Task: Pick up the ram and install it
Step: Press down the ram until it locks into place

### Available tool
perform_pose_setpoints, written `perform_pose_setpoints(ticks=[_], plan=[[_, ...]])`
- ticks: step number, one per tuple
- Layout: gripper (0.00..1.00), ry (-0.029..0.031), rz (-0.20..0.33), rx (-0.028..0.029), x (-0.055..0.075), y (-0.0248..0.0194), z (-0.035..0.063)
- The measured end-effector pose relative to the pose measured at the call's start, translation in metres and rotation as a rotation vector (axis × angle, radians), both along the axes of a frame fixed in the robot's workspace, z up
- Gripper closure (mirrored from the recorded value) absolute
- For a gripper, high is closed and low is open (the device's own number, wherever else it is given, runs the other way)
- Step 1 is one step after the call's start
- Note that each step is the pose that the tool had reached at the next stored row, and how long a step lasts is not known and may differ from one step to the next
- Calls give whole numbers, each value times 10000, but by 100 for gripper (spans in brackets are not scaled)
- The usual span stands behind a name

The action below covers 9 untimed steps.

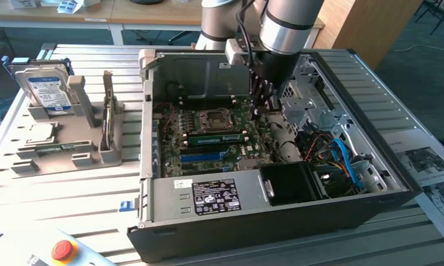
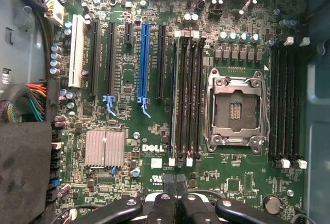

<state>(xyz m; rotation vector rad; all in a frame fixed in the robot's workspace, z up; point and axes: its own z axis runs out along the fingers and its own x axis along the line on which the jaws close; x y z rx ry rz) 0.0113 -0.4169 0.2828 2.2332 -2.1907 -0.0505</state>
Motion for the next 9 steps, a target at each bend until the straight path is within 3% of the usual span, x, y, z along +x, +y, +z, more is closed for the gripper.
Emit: perform_pose_setpoints(ticks=[9], plan=[[90, -1, 0, -9, -2, 0, -85]])
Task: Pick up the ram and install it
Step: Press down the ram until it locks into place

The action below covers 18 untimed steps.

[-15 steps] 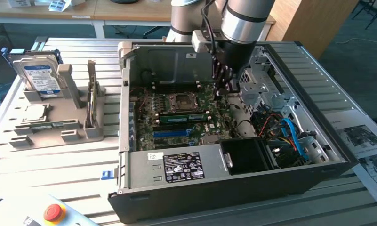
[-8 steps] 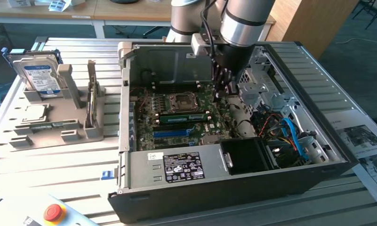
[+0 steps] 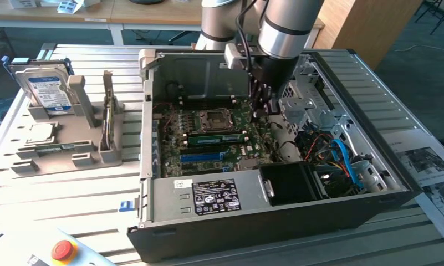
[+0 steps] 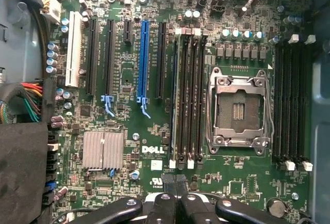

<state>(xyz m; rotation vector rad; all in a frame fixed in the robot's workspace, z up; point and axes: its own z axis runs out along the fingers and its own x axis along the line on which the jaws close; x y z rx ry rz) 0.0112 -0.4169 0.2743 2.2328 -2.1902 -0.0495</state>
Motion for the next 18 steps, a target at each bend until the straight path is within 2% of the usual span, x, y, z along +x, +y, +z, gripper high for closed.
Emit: perform_pose_setpoints(ticks=[18], plan=[[90, 0, -1, -34, -9, 0, -171]])
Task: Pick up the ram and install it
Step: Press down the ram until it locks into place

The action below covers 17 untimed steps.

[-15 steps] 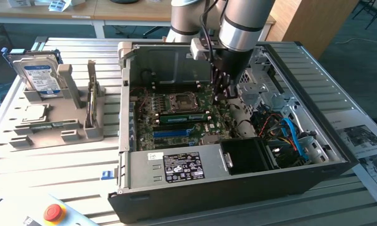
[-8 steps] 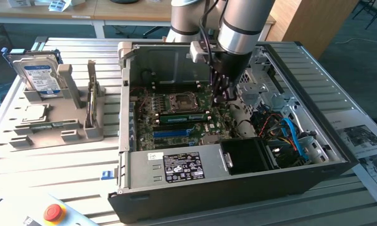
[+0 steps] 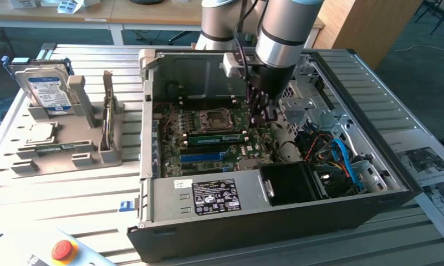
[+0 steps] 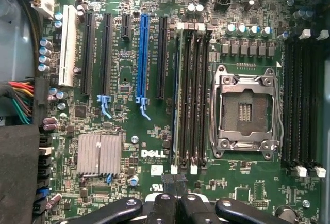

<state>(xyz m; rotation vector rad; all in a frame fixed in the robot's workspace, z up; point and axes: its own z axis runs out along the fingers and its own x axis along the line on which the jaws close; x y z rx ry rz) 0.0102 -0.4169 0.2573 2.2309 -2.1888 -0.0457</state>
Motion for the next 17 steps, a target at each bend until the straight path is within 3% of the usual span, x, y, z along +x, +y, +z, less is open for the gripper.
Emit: perform_pose_setpoints(ticks=[17], plan=[[90, 1, -10, -15, -8, 2, -122]])
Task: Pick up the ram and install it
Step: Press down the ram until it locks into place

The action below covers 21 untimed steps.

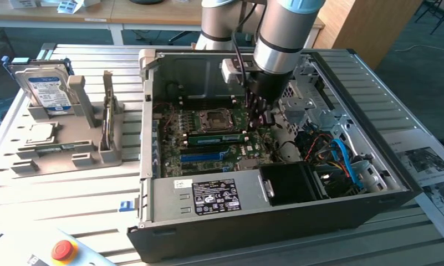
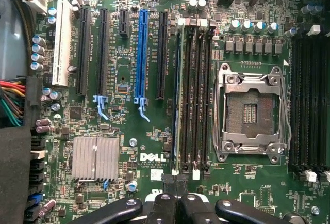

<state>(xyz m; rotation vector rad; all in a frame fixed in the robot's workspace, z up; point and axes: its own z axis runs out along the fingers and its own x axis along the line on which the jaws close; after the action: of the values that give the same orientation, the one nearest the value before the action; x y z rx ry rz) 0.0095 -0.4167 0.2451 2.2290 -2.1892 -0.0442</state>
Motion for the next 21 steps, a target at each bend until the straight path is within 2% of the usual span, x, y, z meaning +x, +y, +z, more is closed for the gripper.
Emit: perform_pose_setpoints(ticks=[10, 21], plan=[[90, -4, -1, -2, -85, 18, -31], [90, -8, 0, -3, -88, 26, -64]])
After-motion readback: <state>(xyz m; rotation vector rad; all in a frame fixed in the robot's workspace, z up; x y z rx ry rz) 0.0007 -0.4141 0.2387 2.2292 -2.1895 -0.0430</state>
